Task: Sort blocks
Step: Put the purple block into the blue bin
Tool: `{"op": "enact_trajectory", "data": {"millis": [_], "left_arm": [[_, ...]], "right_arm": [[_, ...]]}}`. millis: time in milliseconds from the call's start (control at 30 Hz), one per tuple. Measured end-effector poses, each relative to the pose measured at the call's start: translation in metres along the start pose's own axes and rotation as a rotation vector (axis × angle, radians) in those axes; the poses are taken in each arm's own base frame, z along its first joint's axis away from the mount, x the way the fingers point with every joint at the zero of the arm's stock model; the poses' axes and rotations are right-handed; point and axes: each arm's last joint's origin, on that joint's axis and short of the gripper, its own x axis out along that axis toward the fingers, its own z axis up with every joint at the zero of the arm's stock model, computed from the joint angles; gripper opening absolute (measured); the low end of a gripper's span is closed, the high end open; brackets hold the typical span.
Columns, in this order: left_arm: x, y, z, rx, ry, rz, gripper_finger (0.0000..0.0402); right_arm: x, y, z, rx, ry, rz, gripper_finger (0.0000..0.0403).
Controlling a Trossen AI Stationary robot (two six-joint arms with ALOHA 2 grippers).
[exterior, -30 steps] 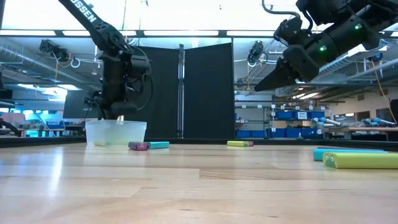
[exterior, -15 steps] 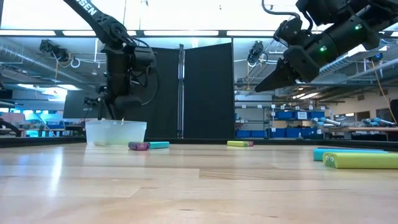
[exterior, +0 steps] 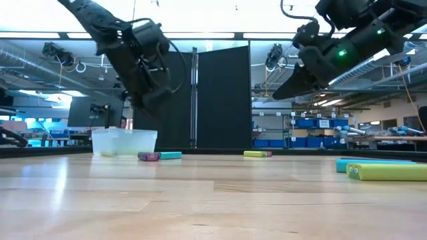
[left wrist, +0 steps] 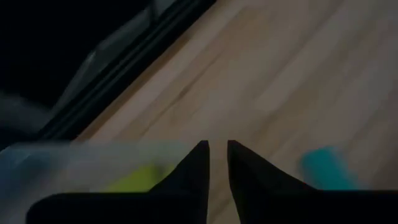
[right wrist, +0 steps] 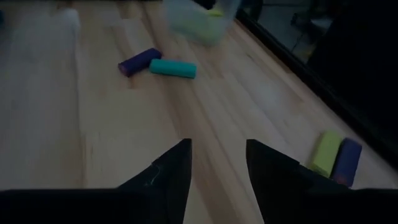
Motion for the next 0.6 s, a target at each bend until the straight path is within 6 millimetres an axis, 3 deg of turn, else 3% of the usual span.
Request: {"op": "enact_trajectory", "data": {"millis": [333,467,600], "left_arm": [[-0.011,-0.038,-0.011,-0.029,-0.275,-0.201,0.005],[-0.012,-0.044,-0.021,-0.07,-0.409,-0.352,0.005],[-0.015,-0.043,-0.027,-0.081,-0.537,-0.421,0.005]], "right_arm": [[0.011,-0.03,0.001,0.287,0.021,-0.085,0.0153],[0.017,-0.052,-0.001,0.398,0.042,-0.126,0.0153],[0.026,-0.075,-0.007,0.403,0.076,-0.18,0.0154]]}}
